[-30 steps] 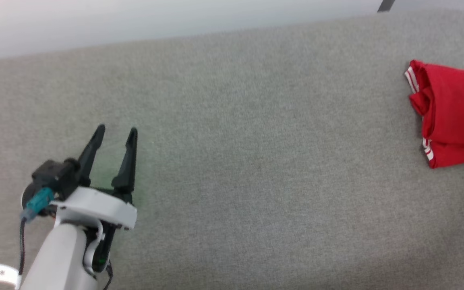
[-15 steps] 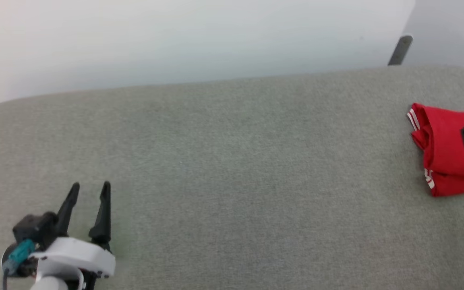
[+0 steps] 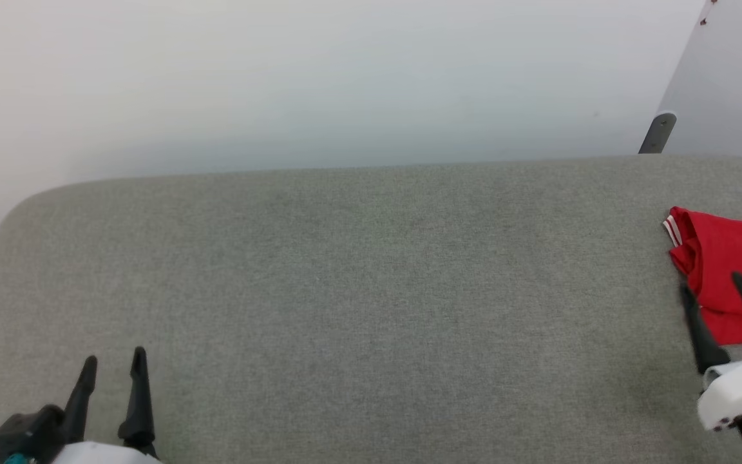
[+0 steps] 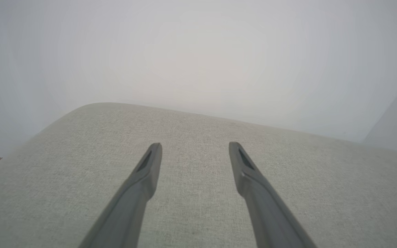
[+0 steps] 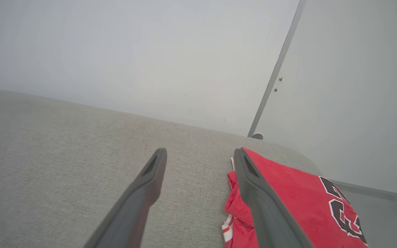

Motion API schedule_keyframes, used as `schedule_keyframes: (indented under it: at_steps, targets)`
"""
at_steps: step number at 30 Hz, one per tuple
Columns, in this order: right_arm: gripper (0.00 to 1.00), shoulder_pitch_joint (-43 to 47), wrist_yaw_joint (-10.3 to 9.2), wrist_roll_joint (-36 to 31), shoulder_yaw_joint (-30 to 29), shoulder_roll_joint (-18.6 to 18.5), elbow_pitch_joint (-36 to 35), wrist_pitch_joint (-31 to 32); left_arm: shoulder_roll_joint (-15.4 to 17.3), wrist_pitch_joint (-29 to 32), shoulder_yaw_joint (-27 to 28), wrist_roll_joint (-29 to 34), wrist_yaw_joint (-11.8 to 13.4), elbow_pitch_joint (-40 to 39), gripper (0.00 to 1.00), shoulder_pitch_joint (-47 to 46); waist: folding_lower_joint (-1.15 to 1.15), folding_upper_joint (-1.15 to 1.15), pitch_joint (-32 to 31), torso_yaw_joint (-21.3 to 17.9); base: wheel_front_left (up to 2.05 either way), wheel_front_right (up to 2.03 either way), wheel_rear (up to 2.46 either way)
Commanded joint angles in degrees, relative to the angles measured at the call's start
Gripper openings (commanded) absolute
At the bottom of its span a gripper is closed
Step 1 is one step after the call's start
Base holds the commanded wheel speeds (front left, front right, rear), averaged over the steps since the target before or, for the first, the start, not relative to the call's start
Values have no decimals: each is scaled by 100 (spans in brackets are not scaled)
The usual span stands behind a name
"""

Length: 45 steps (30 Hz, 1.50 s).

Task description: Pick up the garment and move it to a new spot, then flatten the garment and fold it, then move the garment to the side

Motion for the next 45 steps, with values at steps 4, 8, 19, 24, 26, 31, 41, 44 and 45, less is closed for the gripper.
schedule_keyframes:
  at_steps: [4,8,19,24,26,31,41,44,45]
  targets:
    - [100,457,-7,-120,-165,276,-340,-22,-46,1,149,50,-114,-13,100,166,0,0,-70,25,0,0,0]
    - [100,772,-7,-221,-296,494,-615,-23,-92,1,258,62,-195,-11,100,303,0,0,-110,23,0,0,0]
    - [100,1290,-7,-352,-484,871,-1144,-24,-158,1,337,56,-296,-21,100,430,0,0,-191,32,0,0,0]
    - [100,1388,-7,-351,-460,914,-1242,-24,-175,1,325,53,-299,-54,100,436,0,0,-221,43,0,0,0]
    - [100,1409,-7,-361,-473,912,-1263,-24,-177,1,279,49,-300,-74,100,433,0,0,-234,53,0,0,0]
    - [100,1434,-7,-382,-470,916,-1295,-24,-169,1,215,0,-302,-106,100,419,0,0,-253,75,0,0,0]
    - [100,1449,-7,-332,-438,919,-1255,-24,-139,1,140,-68,-303,-114,100,402,0,0,-279,69,0,0,0]
    - [100,1431,-7,-315,-414,918,-1237,-24,-128,1,119,-71,-303,-121,100,401,0,0,-286,71,0,0,0]
    - [100,1422,-7,-310,-406,921,-1235,-24,-125,1,115,-75,-303,-122,100,403,0,0,-287,70,0,0,0]
